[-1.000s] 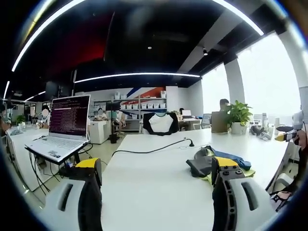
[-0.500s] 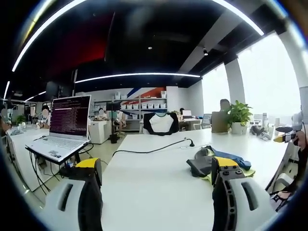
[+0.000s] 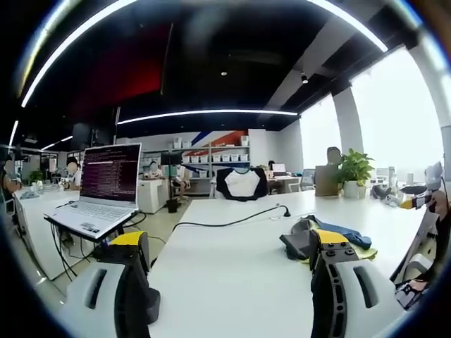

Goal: Fold the garment on the visible template until the final outline fits inside the template.

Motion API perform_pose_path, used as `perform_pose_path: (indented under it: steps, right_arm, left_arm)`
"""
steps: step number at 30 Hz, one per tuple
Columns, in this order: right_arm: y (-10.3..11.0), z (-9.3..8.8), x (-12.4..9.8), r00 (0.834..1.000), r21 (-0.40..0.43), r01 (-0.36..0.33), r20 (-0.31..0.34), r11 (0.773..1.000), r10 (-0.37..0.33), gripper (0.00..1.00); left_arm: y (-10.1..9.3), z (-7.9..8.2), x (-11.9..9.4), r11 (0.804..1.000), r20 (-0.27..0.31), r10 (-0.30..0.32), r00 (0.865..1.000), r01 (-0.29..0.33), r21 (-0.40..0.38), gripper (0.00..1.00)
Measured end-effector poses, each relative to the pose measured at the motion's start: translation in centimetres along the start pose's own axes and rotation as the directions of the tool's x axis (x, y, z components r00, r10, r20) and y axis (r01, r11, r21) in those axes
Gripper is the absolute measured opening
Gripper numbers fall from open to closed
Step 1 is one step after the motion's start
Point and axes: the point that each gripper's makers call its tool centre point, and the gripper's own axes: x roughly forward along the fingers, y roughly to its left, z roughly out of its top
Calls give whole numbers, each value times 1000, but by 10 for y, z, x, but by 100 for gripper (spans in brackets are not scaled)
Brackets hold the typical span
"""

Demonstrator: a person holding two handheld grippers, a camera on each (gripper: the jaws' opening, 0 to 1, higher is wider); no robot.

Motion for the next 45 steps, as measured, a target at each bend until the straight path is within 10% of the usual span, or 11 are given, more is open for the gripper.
perform_pose_path:
  steps: [19,45]
  right_arm:
    - [67,-19,58,984,-12,-179,-23,984,179,100]
    - [127,-65,97,910,90,-385,-130,918,394,97]
  left_arm:
    - [7,9,-4,997,50,16,999,-12,-71,100]
    - [-7,12,-7,1000,41,-5,999,5,14,100]
